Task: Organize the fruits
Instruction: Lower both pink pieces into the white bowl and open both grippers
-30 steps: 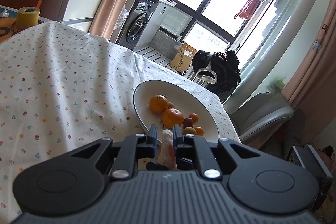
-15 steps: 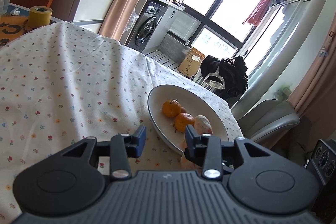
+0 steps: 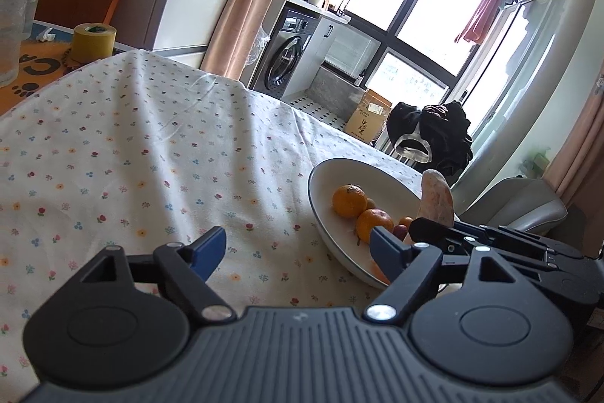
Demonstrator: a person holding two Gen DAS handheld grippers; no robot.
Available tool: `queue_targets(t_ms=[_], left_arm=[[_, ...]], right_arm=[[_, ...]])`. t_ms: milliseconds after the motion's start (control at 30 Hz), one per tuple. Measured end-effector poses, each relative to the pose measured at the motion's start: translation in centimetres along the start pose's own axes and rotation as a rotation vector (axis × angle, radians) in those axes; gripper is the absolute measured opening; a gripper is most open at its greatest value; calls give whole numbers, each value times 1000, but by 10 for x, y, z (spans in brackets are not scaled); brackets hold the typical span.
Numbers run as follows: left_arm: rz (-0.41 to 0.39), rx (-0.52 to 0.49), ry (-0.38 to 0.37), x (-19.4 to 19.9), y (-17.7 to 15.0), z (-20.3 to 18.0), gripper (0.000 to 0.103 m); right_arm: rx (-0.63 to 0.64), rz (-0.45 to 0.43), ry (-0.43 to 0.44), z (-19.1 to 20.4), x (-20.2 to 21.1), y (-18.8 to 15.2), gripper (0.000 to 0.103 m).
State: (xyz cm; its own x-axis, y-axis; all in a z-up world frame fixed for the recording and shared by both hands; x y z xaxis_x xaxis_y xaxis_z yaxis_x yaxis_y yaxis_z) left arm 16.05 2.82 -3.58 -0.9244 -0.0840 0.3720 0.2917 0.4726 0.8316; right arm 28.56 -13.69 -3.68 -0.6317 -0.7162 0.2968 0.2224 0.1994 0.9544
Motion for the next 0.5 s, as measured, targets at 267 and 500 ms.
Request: queue_targets(t_ms=[267,500], left_arm=[[19,-7,24,-4,0,12,86],[10,-19,34,1,-1,17,92]], right_arm=[[-12,-1,-95,-5,-16,3,40],[-13,9,-86,0,-10,3,41]])
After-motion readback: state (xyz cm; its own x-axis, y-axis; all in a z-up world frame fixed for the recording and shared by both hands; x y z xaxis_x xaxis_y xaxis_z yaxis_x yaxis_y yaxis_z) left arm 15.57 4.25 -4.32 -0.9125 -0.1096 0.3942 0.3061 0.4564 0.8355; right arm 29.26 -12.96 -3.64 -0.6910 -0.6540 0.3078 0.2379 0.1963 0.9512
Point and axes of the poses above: each gripper's, at about its wrist camera, not at the fingertips, and x roughly against the way its jaws point, z to its left, y to its top, the point moved 1 cm from there along -x, roughly the way its jaws point, and after that the axes turned 11 degrees about -z, right-handed, at the moved point
